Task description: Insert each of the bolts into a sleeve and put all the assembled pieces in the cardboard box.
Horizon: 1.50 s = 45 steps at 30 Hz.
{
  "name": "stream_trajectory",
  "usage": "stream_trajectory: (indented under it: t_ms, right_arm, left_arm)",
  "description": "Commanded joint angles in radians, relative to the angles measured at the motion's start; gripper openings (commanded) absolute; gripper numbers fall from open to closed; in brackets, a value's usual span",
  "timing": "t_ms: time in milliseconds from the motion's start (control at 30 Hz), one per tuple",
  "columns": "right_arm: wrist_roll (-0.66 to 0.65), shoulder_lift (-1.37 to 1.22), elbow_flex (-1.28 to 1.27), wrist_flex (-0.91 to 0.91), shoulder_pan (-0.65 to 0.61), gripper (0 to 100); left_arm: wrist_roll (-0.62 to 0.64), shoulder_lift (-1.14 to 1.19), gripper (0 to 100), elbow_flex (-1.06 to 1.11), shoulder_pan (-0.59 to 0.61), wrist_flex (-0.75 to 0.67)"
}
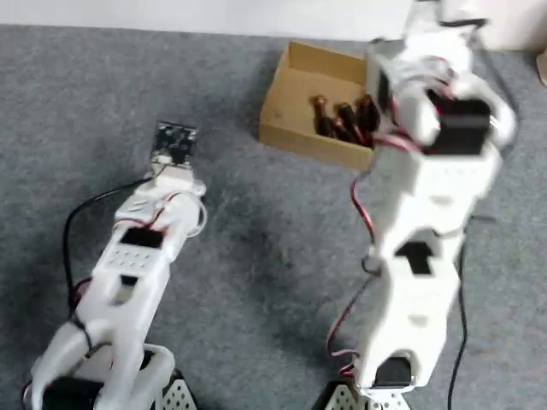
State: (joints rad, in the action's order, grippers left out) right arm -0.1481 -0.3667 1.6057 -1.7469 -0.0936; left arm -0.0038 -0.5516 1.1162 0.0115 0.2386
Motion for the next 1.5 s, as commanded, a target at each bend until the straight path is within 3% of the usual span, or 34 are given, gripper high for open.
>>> stream_trajectory:
  t_ms: [0,133,300,467,633,767,933,1233,1467]
  right_arm:
    - [0.011,0.274,-0.219,-0.022,0.025,33.8]
    - [0.012,0.616,-0.628,-0.019,0.033,33.8]
    - [0.012,1.063,-1.182,-0.012,0.031,33.8]
    - [0.008,1.491,-1.718,0.125,0.036,33.8]
    - [0.008,1.906,-2.244,0.315,0.036,33.8]
    - [0.008,2.219,-2.571,0.432,0.036,33.8]
    - [0.008,2.135,-2.755,0.438,0.056,33.8]
    - [0.006,2.123,-2.868,0.453,0.087,33.8]
    - [0.011,2.123,-3.286,0.680,0.087,33.8]
  left_arm:
    - [-0.009,-0.171,1,0.050,0.038,-0.012]
    - [-0.009,-0.443,1,0.153,0.038,0.097]
    - [-0.011,-0.883,1,0.219,0.045,0.405]
    - [-0.058,-1.316,1,0.326,0.038,0.715]
    - [-0.195,-1.184,1,0.341,0.044,0.827]
    - [-0.261,-1.210,1,0.410,0.039,0.896]
    - [-0.264,-1.282,1,0.585,0.038,0.899]
    - [-0.264,-1.274,1,0.579,0.039,1.043]
    - [-0.264,-1.273,1,0.579,0.044,1.080]
